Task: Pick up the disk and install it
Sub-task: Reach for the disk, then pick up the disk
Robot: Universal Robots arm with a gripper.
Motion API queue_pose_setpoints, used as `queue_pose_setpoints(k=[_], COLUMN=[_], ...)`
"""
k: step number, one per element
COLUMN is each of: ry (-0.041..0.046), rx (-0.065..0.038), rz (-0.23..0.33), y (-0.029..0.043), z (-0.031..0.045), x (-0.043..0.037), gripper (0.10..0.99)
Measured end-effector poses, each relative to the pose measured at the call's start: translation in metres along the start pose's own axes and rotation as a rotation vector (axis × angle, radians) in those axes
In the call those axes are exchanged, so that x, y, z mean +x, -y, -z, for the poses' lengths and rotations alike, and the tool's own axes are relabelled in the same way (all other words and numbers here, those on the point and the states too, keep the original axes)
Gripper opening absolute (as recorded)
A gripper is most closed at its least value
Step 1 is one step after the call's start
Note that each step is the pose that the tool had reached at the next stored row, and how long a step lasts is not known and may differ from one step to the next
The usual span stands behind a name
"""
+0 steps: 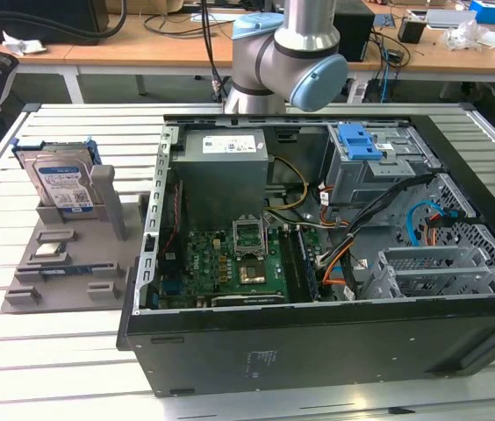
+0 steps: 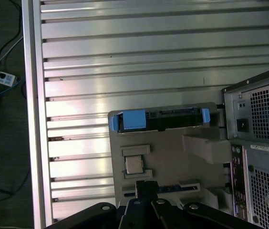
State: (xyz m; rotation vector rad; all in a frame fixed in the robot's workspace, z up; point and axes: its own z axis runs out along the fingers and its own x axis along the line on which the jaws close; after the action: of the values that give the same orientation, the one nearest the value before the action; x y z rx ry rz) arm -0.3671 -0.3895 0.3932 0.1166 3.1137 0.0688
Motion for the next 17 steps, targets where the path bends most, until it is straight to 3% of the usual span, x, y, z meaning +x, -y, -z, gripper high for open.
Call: queue_pose_setpoints(k=[11, 14, 17], ry=[-0.0001, -0.0010, -0.0033], rx=[0.000, 0.000, -0.002], rz=[0.003, 0.022, 0.075], y=[-0.0005, -0.0010, -0.0011], z=[0.0000, 0.0000, -0.0001], x=[0.0000, -0.0001, 0.0000], gripper=[0.106, 0.106, 0.106])
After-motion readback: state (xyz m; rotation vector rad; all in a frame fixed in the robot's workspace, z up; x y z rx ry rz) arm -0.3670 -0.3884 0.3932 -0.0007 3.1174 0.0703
